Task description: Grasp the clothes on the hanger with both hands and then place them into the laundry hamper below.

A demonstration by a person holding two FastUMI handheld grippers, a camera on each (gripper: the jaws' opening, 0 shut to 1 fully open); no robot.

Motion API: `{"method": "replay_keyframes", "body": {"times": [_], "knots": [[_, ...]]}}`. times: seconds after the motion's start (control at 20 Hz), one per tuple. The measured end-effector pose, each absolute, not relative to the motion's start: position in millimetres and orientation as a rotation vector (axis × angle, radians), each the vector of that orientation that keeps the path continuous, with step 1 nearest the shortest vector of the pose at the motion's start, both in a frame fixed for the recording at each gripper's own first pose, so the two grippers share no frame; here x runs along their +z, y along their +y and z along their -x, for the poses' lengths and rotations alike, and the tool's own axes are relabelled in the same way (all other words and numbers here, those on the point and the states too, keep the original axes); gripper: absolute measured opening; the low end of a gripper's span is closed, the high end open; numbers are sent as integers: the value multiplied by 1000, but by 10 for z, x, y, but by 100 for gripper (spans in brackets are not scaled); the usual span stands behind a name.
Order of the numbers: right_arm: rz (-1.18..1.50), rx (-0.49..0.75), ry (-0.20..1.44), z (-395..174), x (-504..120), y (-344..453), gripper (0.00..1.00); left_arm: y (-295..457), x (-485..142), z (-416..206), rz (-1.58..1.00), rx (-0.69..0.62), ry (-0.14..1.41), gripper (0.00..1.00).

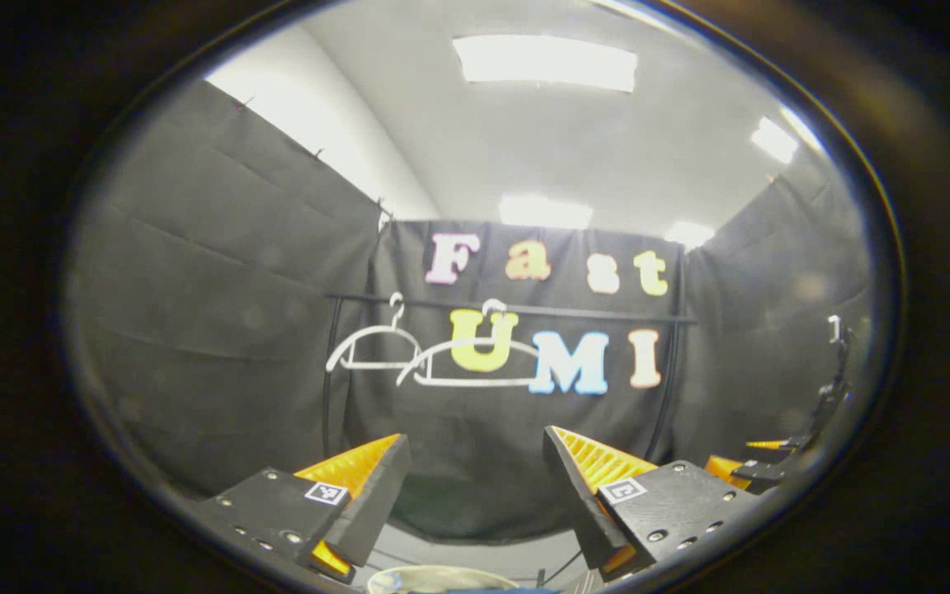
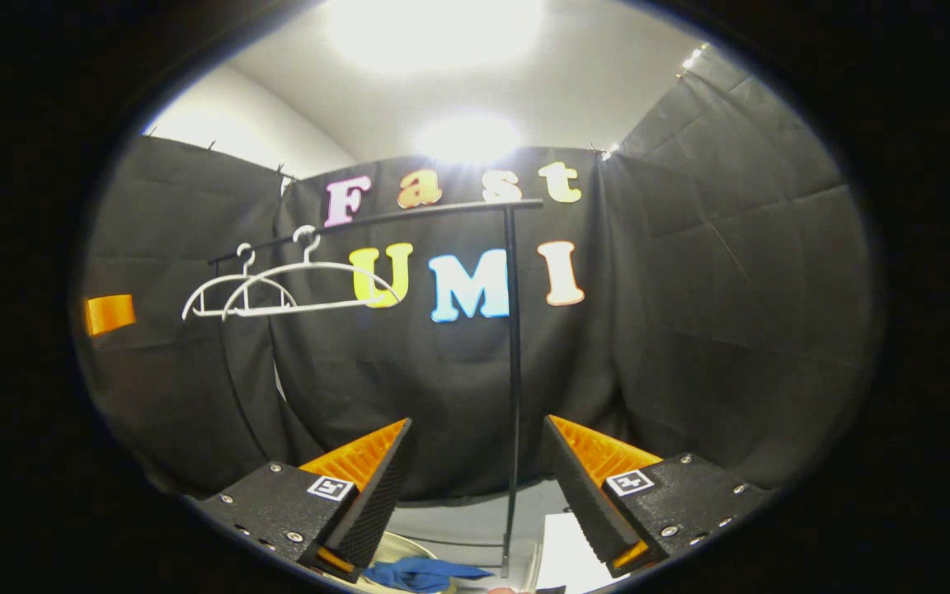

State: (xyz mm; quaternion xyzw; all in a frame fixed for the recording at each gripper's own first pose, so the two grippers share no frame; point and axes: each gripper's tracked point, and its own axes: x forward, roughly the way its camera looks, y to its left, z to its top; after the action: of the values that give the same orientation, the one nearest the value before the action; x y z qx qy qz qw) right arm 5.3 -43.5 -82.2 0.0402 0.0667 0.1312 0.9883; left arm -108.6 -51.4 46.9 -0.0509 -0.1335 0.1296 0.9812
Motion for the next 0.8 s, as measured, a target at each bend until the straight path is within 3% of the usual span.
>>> {"method": "replay_keyframes", "body": {"times": [0.05, 0.1, 0.15, 0.2, 0.3, 0.35, 0.4, 0.45, 0.5, 0.55, 0.7, 0.75, 0.8], "knots": [[-90, 260, 145, -41, -829, -397, 95, -512, 606, 1138, 105, 250, -335, 93], [-96, 255, 164, -22, -864, -346, 91, -478, 584, 1165, 105, 247, -342, 93], [-94, 246, 184, -7, -902, -289, 95, -459, 441, 1153, 81, 247, -300, 93], [-81, 241, 186, 18, -914, -247, 91, -384, 221, 1119, 54, 258, -245, 93], [-53, 213, 153, 69, -868, -244, 91, -281, 64, 1137, 19, 273, -206, 93], [-59, 216, 152, 68, -871, -214, 95, -272, 10, 1169, 19, 270, -194, 93], [-76, 224, 160, 62, -889, -197, 91, -279, -55, 1188, 35, 269, -176, 93], [-92, 226, 157, 53, -877, -216, 95, -291, -132, 1207, 64, 265, -154, 93], [-97, 215, 144, 49, -845, -230, 92, -287, -214, 1226, 97, 262, -139, 93], [-95, 202, 123, 71, -817, -203, 95, -272, -254, 1235, 125, 259, -130, 93], [-61, 203, 85, 116, -804, -155, 95, -72, -443, 1235, 169, 293, -93, 92], [-53, 223, 82, 130, -786, -127, 91, -12, -479, 1233, 184, 305, -86, 92], [-49, 228, 77, 155, -744, -133, 95, 14, -507, 1231, 214, 310, -84, 93]]}}
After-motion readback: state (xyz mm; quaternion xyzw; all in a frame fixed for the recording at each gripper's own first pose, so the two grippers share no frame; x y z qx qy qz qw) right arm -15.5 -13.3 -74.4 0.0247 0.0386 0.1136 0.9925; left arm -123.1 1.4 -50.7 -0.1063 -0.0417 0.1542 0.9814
